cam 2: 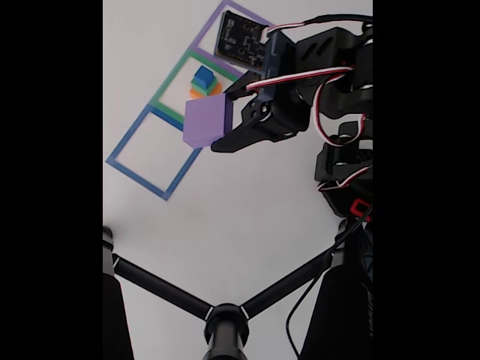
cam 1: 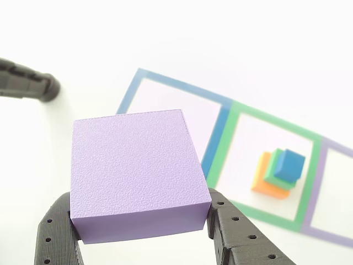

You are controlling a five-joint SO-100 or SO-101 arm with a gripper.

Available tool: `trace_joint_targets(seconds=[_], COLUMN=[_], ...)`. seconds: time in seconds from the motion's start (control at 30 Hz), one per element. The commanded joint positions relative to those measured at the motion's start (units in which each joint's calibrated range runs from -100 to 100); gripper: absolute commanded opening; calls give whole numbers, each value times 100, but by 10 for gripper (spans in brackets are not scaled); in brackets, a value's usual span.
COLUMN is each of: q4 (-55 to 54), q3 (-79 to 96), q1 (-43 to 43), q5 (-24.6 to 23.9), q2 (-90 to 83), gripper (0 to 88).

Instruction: Tower of hanoi

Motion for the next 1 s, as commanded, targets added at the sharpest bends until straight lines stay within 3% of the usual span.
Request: trace_joint_targets(seconds=[0.0, 0.33, 0.6, 0.97], q4=[-1348, -5420, -8441, -10676], q3=[1073, 4092, 5483, 5664], q1=[-80, -4, 140, 159], q5=[59, 59, 59, 59], q2=[17, 566, 1793, 3594], gripper=[93, 83, 80, 80])
